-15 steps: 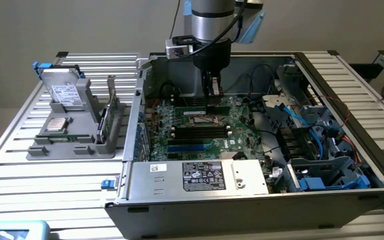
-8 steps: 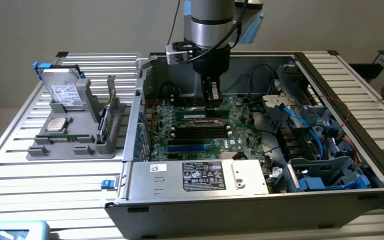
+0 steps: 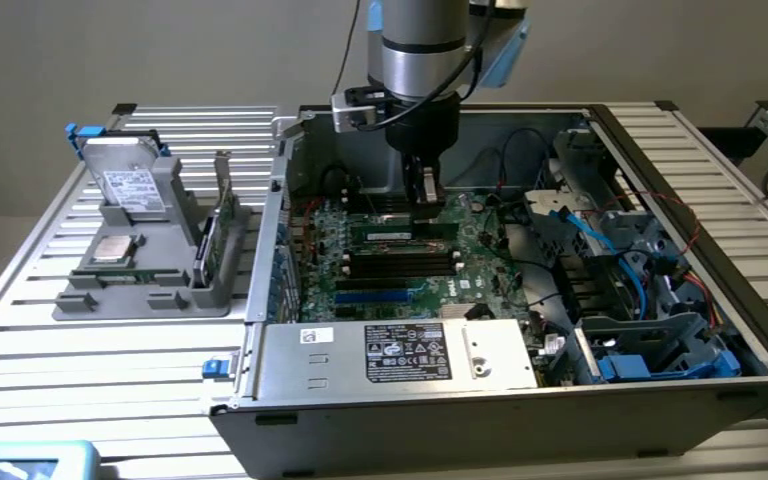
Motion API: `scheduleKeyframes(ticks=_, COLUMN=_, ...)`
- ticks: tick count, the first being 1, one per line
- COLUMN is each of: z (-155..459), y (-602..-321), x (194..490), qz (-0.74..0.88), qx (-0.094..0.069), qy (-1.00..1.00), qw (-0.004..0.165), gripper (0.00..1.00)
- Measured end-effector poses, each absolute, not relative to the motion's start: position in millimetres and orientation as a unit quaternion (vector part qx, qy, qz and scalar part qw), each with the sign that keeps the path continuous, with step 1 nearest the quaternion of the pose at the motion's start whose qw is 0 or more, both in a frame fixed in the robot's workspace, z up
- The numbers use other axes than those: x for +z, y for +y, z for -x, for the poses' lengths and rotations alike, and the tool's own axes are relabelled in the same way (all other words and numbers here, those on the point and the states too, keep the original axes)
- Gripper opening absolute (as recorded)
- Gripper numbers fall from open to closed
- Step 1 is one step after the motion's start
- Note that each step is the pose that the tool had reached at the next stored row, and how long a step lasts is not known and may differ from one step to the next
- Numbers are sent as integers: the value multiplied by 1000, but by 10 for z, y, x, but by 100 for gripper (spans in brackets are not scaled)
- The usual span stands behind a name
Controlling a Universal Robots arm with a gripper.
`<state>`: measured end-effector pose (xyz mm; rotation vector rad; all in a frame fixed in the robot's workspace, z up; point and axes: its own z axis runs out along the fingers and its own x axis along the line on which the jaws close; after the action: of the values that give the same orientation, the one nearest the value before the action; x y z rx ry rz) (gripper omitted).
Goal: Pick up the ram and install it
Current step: 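Insert the ram into the slot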
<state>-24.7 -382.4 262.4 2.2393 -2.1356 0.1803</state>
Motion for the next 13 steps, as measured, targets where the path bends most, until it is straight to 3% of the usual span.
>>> scheduleKeyframes(ticks=13, z=247, y=-3865, x=2503, qz=-722, qx=61, qy=-689, qw=24, gripper=14)
